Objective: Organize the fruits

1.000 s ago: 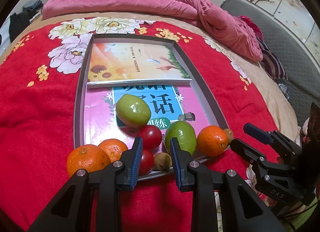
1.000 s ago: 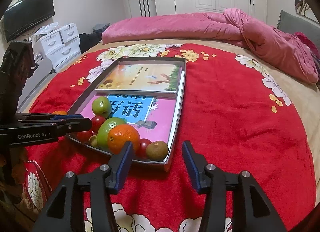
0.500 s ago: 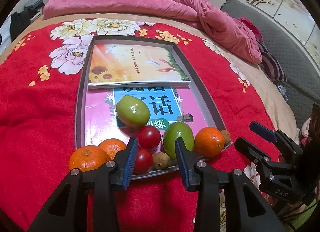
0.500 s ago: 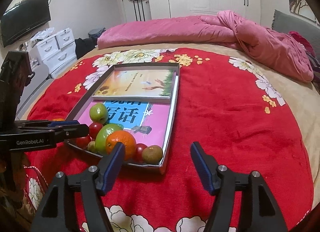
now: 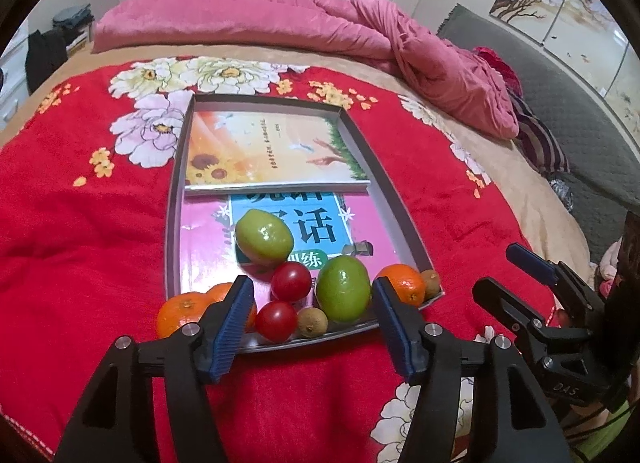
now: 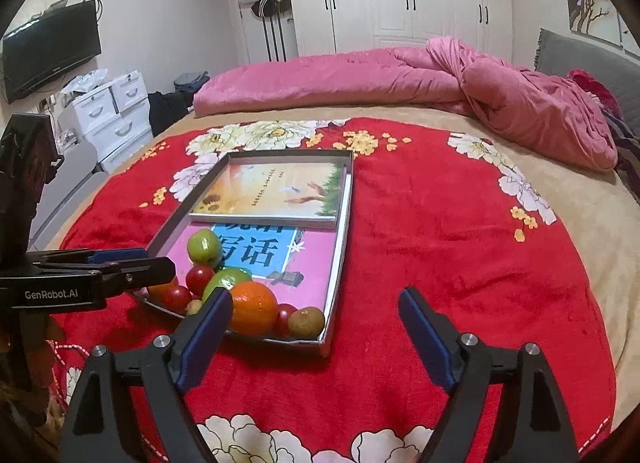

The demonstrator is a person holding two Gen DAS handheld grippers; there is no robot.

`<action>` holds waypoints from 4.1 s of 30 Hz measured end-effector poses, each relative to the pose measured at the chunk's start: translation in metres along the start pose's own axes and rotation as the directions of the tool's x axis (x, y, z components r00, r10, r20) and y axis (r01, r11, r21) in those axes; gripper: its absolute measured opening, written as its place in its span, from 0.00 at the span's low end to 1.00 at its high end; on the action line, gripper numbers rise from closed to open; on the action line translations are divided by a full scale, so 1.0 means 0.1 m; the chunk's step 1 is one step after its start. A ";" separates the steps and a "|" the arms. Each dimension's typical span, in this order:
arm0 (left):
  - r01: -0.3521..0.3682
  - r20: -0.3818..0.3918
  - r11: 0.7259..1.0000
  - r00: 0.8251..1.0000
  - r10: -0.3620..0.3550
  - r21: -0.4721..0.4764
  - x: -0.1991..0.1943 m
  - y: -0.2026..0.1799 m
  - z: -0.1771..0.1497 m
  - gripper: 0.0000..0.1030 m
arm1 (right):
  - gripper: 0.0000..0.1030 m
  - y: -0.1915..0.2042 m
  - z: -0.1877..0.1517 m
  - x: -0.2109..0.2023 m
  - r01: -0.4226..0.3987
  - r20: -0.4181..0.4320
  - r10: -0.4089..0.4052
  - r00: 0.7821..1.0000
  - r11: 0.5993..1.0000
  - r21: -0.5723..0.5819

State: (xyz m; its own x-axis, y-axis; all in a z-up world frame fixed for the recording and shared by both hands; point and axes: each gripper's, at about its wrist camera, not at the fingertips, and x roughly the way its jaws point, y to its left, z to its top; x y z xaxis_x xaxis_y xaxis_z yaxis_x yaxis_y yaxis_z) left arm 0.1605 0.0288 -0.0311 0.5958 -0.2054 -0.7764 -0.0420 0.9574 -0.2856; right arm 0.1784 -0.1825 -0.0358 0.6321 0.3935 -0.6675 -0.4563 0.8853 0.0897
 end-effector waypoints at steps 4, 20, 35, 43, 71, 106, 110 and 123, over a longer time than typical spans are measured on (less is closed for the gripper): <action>-0.013 0.018 1.000 1.000 0.013 0.002 -0.10 -0.02 0.01 0.72 | 0.87 0.04 0.02 -0.08 0.001 0.018 -0.001 1.000 1.000 -0.006; -0.102 0.044 0.994 0.994 0.103 -0.034 -0.70 -0.11 -0.51 0.77 | 0.99 0.23 -0.11 -0.58 -0.069 0.040 0.067 0.997 0.997 0.039; -0.149 -0.017 0.987 0.989 0.149 -0.064 -0.76 -0.08 -1.00 0.77 | 0.99 0.32 -0.58 -0.70 -0.034 -0.012 0.035 0.999 0.997 0.073; -0.154 -0.014 0.985 0.988 0.154 -0.077 -0.74 -0.07 -0.98 0.77 | 0.99 0.41 -0.61 -0.66 -0.043 -0.019 0.044 0.999 0.999 0.030; -0.161 -0.014 0.985 0.987 0.160 -0.061 -0.72 -0.09 -0.94 0.77 | 0.99 0.41 -0.61 -0.63 -0.029 -0.027 0.030 0.999 0.999 0.026; -0.162 -0.033 0.984 0.987 0.160 -0.074 -0.69 -0.06 -0.95 0.77 | 0.99 0.42 -0.61 -0.64 -0.023 -0.027 0.023 0.999 1.000 0.016; -0.167 -0.028 0.983 0.986 0.165 -0.072 -0.69 -0.07 -0.95 0.77 | 0.99 0.42 -0.61 -0.63 -0.022 -0.028 0.022 0.999 1.000 0.017; -0.207 -0.038 0.973 0.978 0.204 -0.103 -0.68 -0.02 -0.90 0.77 | 0.99 0.38 -0.64 -0.61 -0.017 -0.038 0.018 0.999 1.000 0.022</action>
State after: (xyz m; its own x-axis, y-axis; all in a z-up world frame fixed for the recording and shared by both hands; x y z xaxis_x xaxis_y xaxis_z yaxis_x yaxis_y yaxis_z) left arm 0.0480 0.0225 -0.0286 0.5441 -0.0135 -0.8389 -0.2462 0.9533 -0.1751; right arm 0.0825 -0.1891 -0.0388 0.5995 0.3995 -0.6935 -0.4530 0.8838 0.1174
